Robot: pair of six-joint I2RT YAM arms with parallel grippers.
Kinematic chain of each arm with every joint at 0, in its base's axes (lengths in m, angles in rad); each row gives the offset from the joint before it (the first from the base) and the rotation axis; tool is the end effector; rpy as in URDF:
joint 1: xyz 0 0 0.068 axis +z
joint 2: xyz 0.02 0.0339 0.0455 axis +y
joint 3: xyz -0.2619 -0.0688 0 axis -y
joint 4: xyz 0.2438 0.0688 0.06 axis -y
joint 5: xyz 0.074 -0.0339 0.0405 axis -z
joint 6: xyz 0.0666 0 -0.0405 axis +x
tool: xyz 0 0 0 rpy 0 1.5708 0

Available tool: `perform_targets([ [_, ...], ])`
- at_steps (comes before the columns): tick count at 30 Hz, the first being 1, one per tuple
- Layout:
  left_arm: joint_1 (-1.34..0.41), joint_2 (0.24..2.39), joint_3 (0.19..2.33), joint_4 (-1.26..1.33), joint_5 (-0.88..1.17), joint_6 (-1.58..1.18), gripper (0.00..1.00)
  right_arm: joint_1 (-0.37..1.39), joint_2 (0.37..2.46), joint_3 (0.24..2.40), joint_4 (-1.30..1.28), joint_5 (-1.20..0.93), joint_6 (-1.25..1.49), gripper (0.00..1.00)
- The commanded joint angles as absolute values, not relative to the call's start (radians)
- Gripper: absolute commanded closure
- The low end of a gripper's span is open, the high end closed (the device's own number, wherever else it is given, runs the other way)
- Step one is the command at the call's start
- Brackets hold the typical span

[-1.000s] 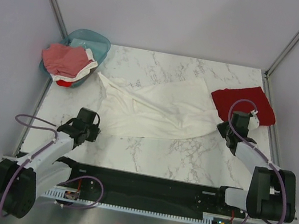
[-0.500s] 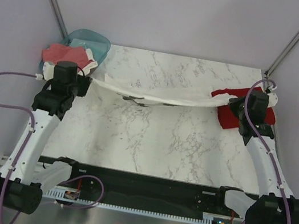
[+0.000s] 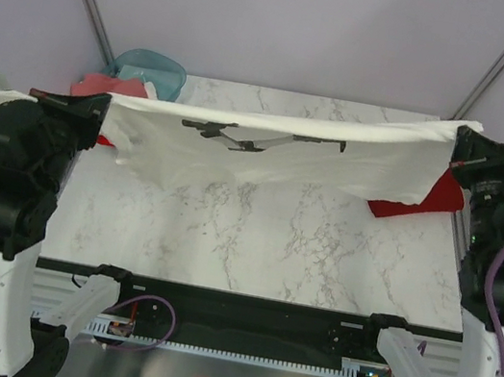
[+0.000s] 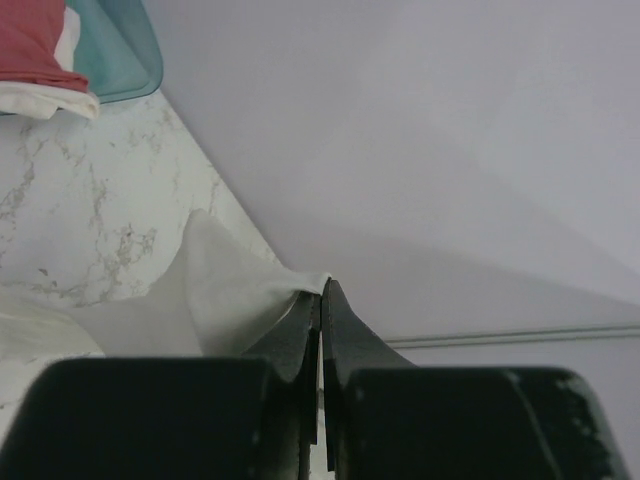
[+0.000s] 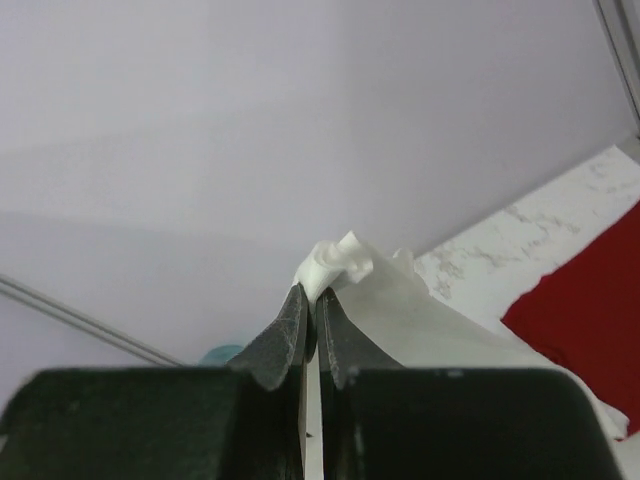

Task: Fold and stack the t-shirts
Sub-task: Fold the tshirt

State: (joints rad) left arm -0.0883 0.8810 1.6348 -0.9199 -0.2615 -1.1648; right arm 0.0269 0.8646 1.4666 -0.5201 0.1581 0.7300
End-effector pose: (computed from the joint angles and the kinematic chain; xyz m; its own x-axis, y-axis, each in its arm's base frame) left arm 0.1275 0.0060 0.5033 0.0900 -0.8989 -0.4288 -0.2180 0.4023 -0.8892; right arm 0.1565 -0.0063 0.5117 0.1478 0.6628 -0.7341 0.0426 0.7373 0.6742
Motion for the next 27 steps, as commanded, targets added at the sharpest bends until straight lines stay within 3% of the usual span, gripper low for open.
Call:
perform_targets([
  [1, -0.078, 0.828, 1.712, -0.977, -0.295, -1.111, 0.98, 0.023, 0.801, 1.575, -0.597, 0.213, 0.703, 1.0],
  [11, -0.078, 0.94, 1.769, -1.026, -0.275, -1.114, 0.98, 0.023, 0.795, 1.553, -0.634, 0.209, 0.752, 1.0],
  [21, -0.078, 1.288, 1.827, -0.945, -0.229, -1.152, 0.98, 0.023, 1.053, 1.359, -0.436, 0.028, 0.85, 1.0],
  [27, -0.068, 1.58, 2.305, -0.986, -0.169, -1.074, 0.98, 0.012, 1.285, 1.543, -0.41, -0.03, 0.877, 1.0],
])
